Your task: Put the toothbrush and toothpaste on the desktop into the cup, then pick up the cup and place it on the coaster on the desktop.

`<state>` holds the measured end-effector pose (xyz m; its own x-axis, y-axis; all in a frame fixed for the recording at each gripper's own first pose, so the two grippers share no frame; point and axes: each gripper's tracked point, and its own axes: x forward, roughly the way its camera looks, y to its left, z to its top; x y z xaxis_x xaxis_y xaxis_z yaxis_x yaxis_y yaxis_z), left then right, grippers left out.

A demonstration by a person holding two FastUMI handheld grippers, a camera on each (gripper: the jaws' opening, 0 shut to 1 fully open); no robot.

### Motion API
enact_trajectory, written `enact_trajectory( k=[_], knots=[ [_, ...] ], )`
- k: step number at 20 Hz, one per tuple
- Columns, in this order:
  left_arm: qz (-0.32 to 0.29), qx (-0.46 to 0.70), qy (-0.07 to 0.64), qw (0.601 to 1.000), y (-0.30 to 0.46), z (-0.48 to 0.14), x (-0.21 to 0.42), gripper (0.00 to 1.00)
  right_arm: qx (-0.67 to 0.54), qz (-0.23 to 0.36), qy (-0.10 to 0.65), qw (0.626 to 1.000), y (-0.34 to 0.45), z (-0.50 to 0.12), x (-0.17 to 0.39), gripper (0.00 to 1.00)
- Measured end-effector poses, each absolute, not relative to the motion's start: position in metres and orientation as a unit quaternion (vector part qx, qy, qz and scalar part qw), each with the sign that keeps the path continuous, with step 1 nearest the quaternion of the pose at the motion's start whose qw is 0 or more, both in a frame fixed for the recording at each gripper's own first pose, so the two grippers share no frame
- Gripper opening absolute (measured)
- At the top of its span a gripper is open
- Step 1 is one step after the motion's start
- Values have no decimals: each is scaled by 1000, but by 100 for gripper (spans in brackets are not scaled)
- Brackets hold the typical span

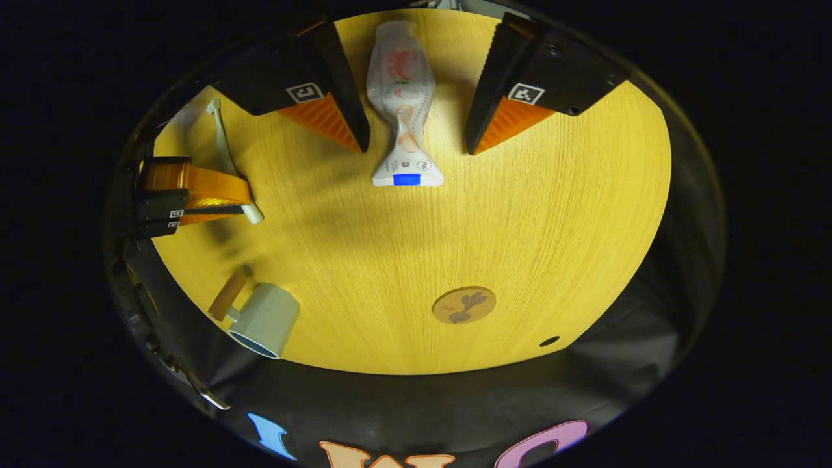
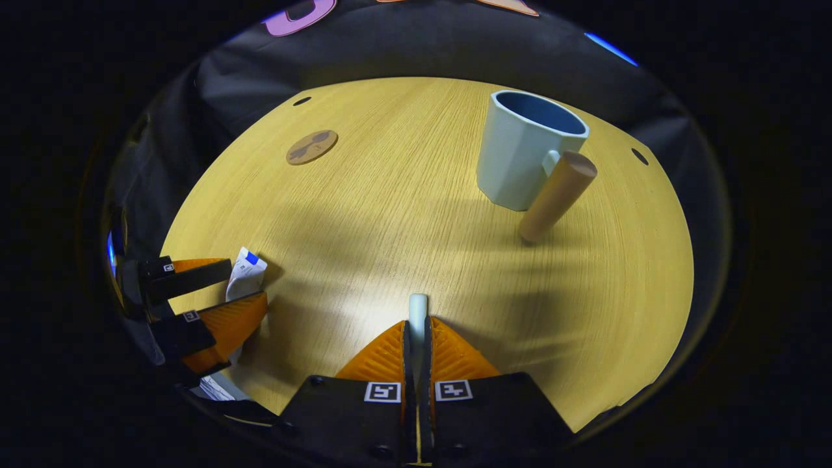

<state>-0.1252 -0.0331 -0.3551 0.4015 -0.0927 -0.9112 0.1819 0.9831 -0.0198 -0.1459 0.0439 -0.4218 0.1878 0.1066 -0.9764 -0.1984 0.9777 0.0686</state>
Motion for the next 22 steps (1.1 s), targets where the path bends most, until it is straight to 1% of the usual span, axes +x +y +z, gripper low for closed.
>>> enact_trajectory(
  k=[1,2,3,4,5,6,7,8,9,10,12,14,15,16,17,18,22],
  knots=[
    [-76,38,542,836,-33,-355,-124,82,-37,101,629,770,44,-422,-147,5],
    [-67,30,541,838,-33,-355,-122,68,-37,102,629,770,44,-422,-146,5],
    [-63,26,541,838,-32,-357,-120,63,-37,104,629,770,44,-422,-147,5],
    [-64,23,537,841,-34,-356,-119,52,-37,105,628,770,43,-423,-147,5],
    [-61,22,537,841,-34,-356,-118,46,-37,106,628,770,43,-424,-147,5],
    [-65,21,535,842,-35,-356,-118,31,-38,108,627,770,44,-422,-146,5],
    [-65,23,533,843,-37,-356,-117,27,-38,109,627,771,44,-421,-146,5],
    [-67,24,531,844,-39,-356,-116,17,-37,109,625,772,44,-421,-146,5],
    [-63,20,524,849,-39,-355,-115,16,-33,104,623,775,43,-421,-147,5],
    [-59,16,518,853,-40,-354,-113,8,-29,99,618,779,43,-422,-146,5],
    [-62,8,510,858,-43,-354,-112,1,-29,98,607,788,44,-421,-145,5],
    [-70,-15,509,858,-55,-354,-110,0,-24,97,602,792,44,-421,-145,5],
    [-70,-26,513,855,-58,-353,-112,2,-14,97,599,795,45,-420,-144,5],
    [-69,-34,510,857,-59,-350,-111,0,-4,96,595,798,45,-419,-143,5],
    [-74,-36,509,857,-60,-346,-109,0,9,96,590,801,47,-419,-143,3],
    [-74,-35,502,861,-60,-343,-106,0,18,92,584,806,45,-418,-142,5],
    [-80,-49,497,863,-66,-327,-105,0,47,98,564,819,45,-402,-139,5]
  ],
)
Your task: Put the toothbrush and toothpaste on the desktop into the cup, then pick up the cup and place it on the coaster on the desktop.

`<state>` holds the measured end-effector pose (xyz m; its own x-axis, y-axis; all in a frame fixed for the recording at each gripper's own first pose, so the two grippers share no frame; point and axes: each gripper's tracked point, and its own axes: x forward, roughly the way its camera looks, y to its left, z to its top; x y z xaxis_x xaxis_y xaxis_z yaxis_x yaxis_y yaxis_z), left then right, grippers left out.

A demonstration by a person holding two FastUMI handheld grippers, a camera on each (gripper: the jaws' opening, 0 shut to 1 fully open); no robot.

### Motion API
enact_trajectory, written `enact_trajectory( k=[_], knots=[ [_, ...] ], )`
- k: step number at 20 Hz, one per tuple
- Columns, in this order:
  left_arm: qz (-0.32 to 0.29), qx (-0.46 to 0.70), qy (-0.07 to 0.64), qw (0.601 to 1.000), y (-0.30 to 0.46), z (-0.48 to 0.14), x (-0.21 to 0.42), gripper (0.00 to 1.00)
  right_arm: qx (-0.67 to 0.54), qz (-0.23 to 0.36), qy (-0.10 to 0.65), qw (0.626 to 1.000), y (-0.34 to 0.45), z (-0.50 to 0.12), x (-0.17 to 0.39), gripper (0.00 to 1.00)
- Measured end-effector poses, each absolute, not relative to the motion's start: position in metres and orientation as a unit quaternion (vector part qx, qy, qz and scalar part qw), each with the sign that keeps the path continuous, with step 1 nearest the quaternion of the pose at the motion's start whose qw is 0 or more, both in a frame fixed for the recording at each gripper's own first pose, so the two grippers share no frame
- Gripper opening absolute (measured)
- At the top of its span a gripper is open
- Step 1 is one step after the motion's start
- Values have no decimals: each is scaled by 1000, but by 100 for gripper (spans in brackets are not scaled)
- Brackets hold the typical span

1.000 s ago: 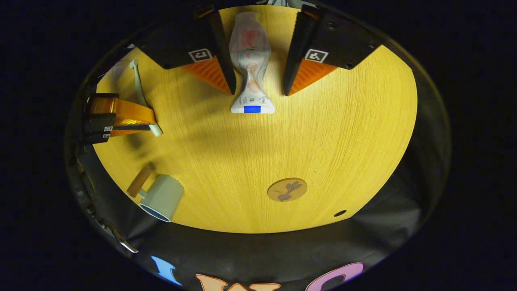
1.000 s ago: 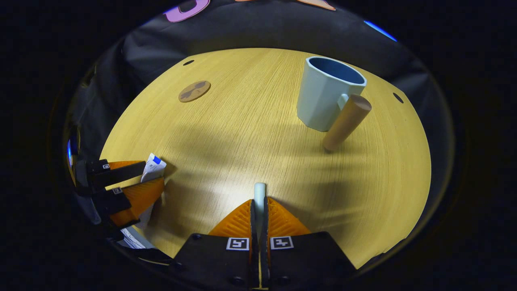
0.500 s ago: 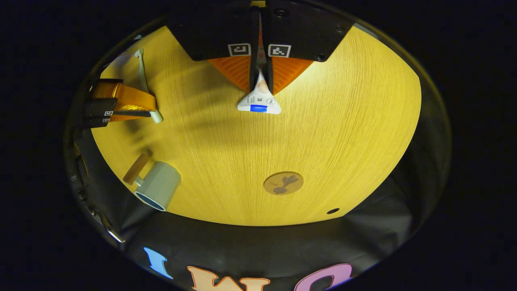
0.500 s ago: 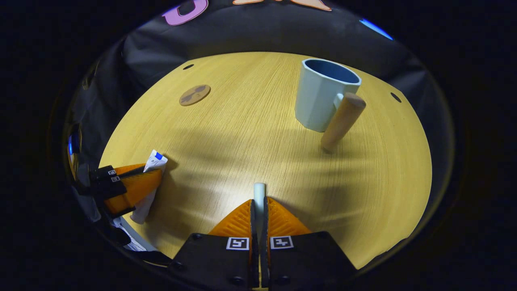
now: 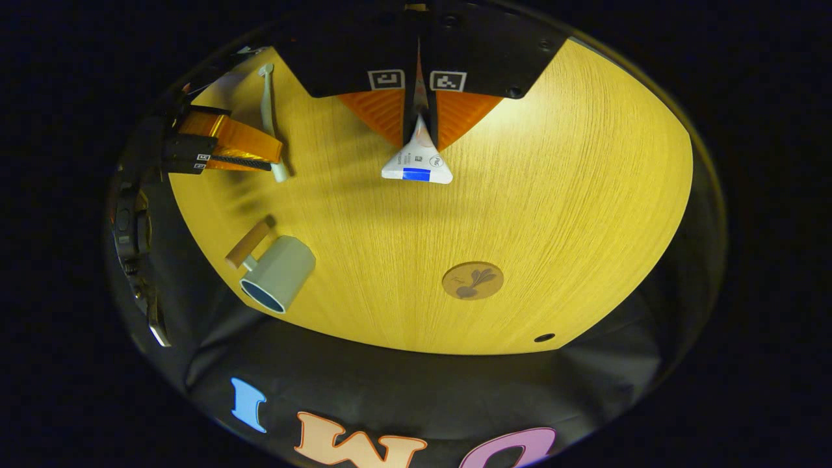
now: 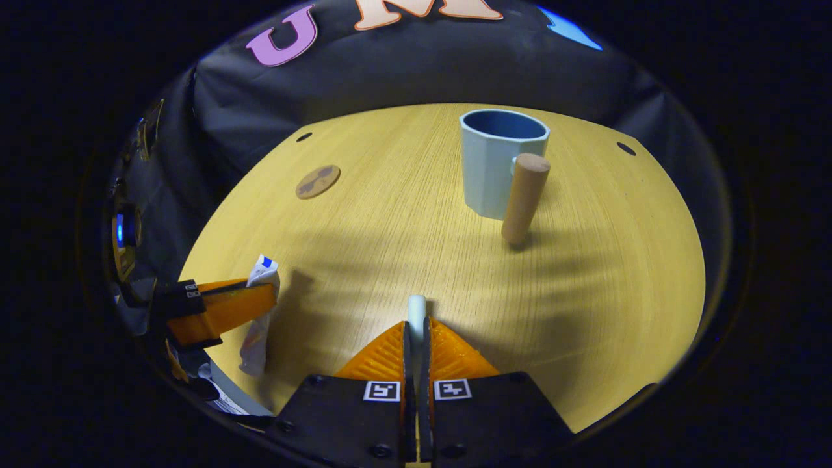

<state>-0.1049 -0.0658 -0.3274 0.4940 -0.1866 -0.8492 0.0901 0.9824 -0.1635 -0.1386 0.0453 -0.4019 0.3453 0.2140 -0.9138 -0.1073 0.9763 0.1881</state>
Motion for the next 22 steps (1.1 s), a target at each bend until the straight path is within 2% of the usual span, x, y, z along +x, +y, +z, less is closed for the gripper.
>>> enact_trajectory(
  k=[9,18,22],
  knots=[
    [-88,-66,475,873,-71,-294,-97,0,112,108,480,863,44,-326,-98,5],
    [-99,-79,464,877,-82,-269,-97,0,141,103,358,917,19,-247,-6,5],
    [-91,-75,458,881,-79,-261,-97,0,132,102,325,931,13,-233,26,4]
  ],
)
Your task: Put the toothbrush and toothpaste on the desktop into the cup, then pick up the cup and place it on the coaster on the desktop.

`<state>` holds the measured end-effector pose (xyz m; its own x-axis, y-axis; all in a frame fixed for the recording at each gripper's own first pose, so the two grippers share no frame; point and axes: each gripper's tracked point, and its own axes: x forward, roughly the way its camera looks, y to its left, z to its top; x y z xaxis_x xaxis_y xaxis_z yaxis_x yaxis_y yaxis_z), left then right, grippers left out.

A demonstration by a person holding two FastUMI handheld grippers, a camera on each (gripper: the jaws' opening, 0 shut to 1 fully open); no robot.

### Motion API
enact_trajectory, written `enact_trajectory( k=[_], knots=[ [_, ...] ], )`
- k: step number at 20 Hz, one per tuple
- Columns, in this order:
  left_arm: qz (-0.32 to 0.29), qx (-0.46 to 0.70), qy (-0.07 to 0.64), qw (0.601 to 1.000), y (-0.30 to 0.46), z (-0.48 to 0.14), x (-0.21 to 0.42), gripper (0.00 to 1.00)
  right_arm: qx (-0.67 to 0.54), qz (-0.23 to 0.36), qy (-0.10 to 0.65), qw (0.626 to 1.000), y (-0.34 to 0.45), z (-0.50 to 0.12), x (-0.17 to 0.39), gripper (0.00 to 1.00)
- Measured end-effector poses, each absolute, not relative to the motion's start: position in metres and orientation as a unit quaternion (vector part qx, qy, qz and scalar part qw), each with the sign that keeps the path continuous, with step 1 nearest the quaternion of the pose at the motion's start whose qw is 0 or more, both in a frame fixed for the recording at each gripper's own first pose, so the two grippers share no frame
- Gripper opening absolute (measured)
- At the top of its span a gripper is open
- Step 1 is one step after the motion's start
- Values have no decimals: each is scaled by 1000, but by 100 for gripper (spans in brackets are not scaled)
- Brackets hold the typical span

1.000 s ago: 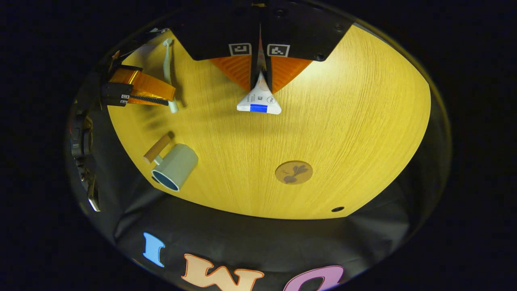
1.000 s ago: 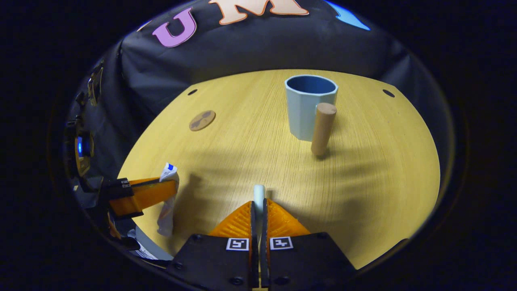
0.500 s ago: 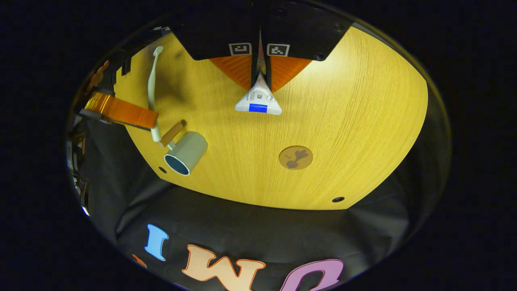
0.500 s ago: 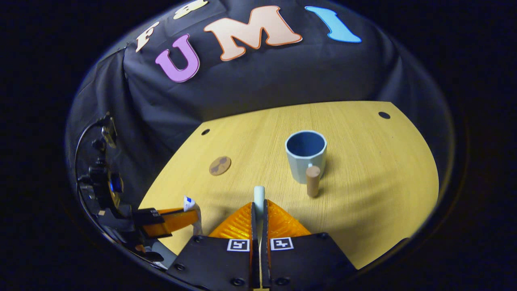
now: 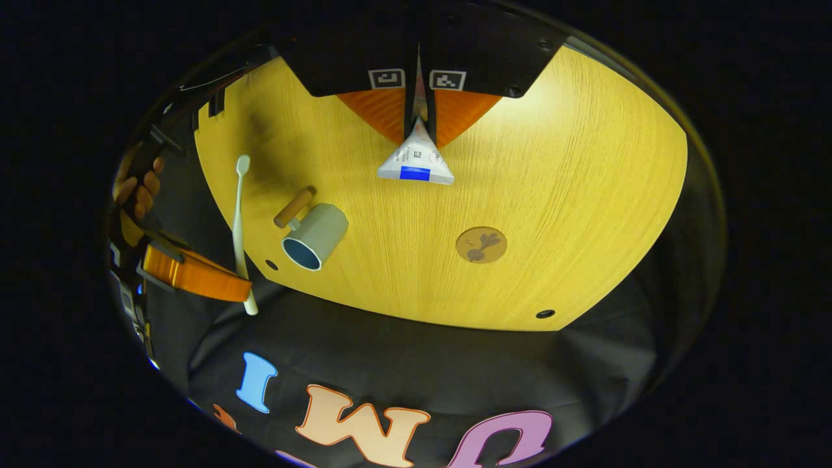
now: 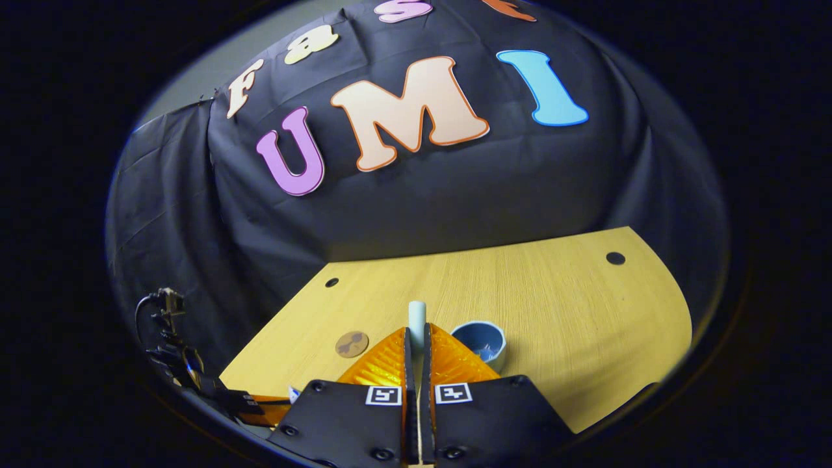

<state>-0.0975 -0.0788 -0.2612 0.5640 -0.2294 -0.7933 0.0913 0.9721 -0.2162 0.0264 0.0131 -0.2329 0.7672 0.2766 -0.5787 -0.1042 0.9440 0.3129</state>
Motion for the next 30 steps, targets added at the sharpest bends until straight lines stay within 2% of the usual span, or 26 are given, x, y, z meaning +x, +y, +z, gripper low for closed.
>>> enact_trajectory(
  k=[5,10,17,24,25,28,30],
  knots=[
    [-74,-85,452,885,-72,-248,-104,0,125,92,287,945,-2,-227,67,4],
    [-57,-90,445,889,-67,-239,-109,0,109,68,214,968,-19,-221,117,4],
    [-23,-96,434,895,-51,-224,-116,0,91,54,205,973,-24,-260,152,4],
    [-9,-106,419,902,-45,-212,-109,0,39,60,235,969,-18,-304,144,4],
    [-13,-106,417,903,-47,-211,-106,0,37,60,239,968,-17,-308,140,7],
    [-24,-98,412,906,-52,-204,-90,0,33,56,256,965,-20,-320,128,8],
    [-38,-96,406,908,-62,-202,-79,0,41,60,271,960,-18,-324,116,13]
  ],
)
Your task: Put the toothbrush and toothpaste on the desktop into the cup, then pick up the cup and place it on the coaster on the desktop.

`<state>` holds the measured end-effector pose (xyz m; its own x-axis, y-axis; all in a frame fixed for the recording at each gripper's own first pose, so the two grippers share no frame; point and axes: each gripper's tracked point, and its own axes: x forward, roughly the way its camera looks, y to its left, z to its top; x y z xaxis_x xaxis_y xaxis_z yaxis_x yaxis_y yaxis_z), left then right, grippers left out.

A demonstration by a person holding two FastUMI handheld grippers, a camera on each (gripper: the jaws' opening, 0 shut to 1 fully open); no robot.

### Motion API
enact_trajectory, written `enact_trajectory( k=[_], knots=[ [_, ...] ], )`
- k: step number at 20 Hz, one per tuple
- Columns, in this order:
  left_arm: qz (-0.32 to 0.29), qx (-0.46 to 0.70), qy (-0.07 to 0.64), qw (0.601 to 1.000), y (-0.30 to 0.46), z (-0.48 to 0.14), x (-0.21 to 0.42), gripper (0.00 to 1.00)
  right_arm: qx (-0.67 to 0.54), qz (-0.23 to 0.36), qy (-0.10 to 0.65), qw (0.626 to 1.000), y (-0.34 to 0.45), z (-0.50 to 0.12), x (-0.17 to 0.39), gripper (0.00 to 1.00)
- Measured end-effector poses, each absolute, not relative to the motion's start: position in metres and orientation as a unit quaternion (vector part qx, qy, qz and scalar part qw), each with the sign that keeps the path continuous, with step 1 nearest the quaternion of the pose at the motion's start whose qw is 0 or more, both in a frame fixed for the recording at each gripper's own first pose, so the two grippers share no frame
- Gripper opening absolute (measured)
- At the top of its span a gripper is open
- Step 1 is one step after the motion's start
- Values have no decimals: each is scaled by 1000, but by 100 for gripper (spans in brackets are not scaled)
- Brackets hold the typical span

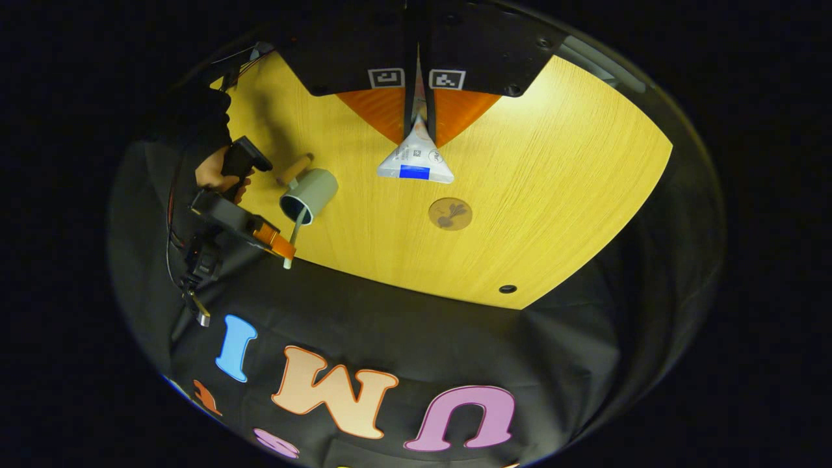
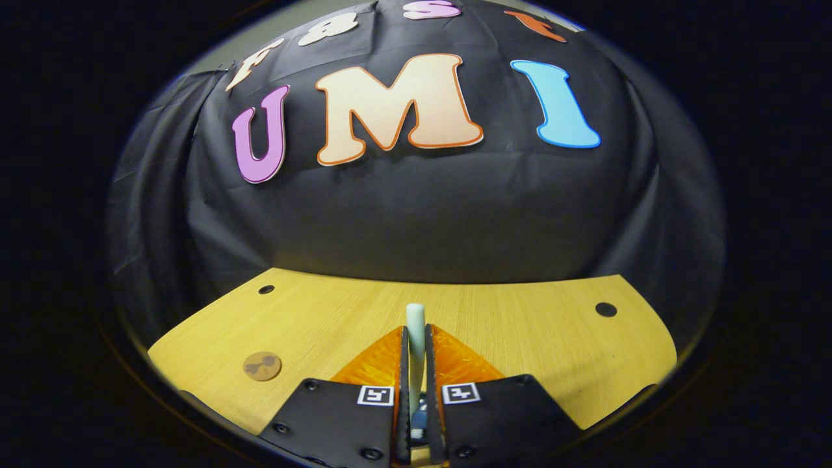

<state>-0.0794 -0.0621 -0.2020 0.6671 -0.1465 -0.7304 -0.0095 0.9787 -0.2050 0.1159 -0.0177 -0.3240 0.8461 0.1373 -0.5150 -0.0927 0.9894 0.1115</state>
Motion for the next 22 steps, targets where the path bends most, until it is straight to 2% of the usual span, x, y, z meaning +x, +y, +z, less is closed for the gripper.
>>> enact_trajectory(
  k=[1,3,4,6,10,11,12,13,15,18,19,21,22],
  knots=[
    [-45,-96,403,909,-65,-202,-79,0,48,65,274,958,-17,-322,108,15],
    [-64,-95,397,911,-77,-198,-70,0,56,68,279,956,-19,-317,92,38],
    [-75,-95,394,911,-84,-198,-61,0,59,67,281,955,-23,-315,83,63],
    [-97,-94,386,913,-101,-192,-50,0,64,56,283,955,-37,-307,66,100],
    [-138,-100,363,916,-135,-185,-25,0,70,34,290,954,-70,-297,25,96],
    [-148,-104,356,917,-144,-183,-18,0,69,30,294,953,-79,-296,13,99],
    [-156,-108,349,918,-152,-181,-13,0,69,23,298,952,-88,-296,2,96],
    [-161,-113,337,921,-159,-179,-4,1,69,16,303,950,-95,-297,-7,99],
    [-177,-128,311,925,-176,-173,12,0,72,4,310,948,-110,-296,-26,96],
    [-190,-130,302,925,-197,-177,30,0,68,-8,319,945,-127,-293,-51,96],
    [-194,-128,300,925,-204,-178,36,0,67,-10,321,945,-132,-293,-58,99],
    [-202,-128,289,927,-219,-179,47,0,64,-14,327,943,-139,-291,-71,96],
    [-206,-129,279,929,-226,-176,54,0,63,-15,328,942,-142,-290,-75,99]
  ],
)
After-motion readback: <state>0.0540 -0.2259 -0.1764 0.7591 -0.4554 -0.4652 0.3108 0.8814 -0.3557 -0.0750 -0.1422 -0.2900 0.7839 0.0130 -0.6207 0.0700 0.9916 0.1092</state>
